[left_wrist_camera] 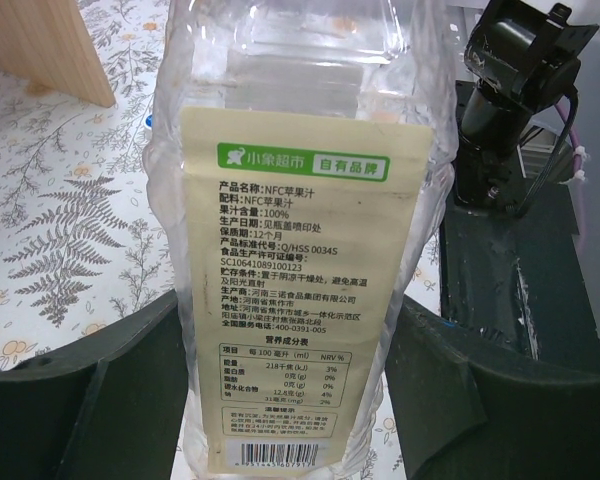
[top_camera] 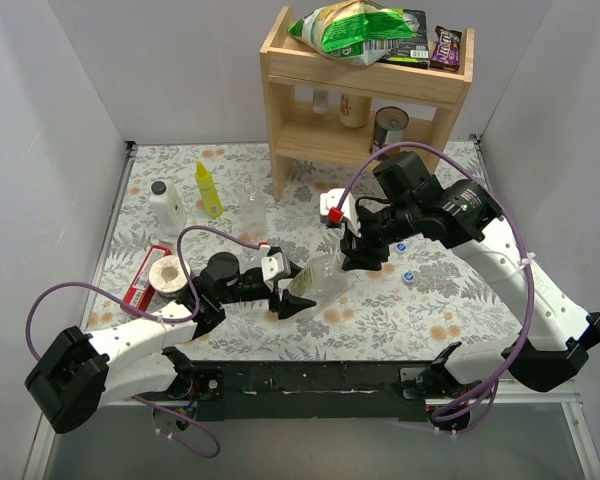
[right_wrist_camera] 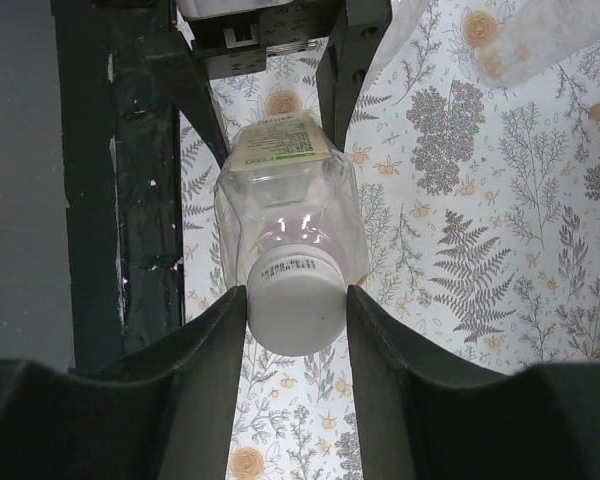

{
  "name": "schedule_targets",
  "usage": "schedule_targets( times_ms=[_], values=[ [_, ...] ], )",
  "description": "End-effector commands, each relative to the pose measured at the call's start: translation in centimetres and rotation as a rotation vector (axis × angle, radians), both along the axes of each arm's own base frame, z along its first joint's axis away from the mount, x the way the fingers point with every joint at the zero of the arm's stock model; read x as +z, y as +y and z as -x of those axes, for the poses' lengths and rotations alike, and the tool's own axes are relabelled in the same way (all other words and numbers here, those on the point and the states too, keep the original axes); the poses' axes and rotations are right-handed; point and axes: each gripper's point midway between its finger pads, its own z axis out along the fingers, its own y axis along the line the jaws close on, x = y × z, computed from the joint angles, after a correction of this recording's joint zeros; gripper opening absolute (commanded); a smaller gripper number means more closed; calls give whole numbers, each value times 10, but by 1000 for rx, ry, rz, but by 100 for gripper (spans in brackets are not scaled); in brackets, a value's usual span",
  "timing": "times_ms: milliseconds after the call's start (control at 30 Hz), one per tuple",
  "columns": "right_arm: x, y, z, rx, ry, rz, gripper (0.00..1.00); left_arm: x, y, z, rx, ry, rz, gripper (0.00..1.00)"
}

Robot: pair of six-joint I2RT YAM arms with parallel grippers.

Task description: Screw on the bottle caps

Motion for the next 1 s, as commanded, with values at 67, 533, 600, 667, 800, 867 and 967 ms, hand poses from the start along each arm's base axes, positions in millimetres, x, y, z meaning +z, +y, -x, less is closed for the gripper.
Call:
schedule_targets(
  times_ms=[67,533,600,667,800,867,967],
  values=[
    [-4,-2,5,13,11,14,45,19,0,-5,18,-73,45,0],
    [-32,3,-9,-272,242,76,5,33,-5,-44,237,-103,65,0],
    [-31,5,-16,-339,283,84,1,31,-5,-47,252,-107,51,0],
    [-29,3,-28,-406,290,83,1,26,-4,-49,265,-110,33,0],
    [-17,6,-48,-469,280,68,1,15,-3,-48,262,-85,-5,0],
    [6,2,-66,-494,217,24,13,8,-3,-42,236,-61,-30,0],
    [30,-6,-77,-463,201,-29,62,-9,-2,-33,195,-19,-87,0]
  ],
)
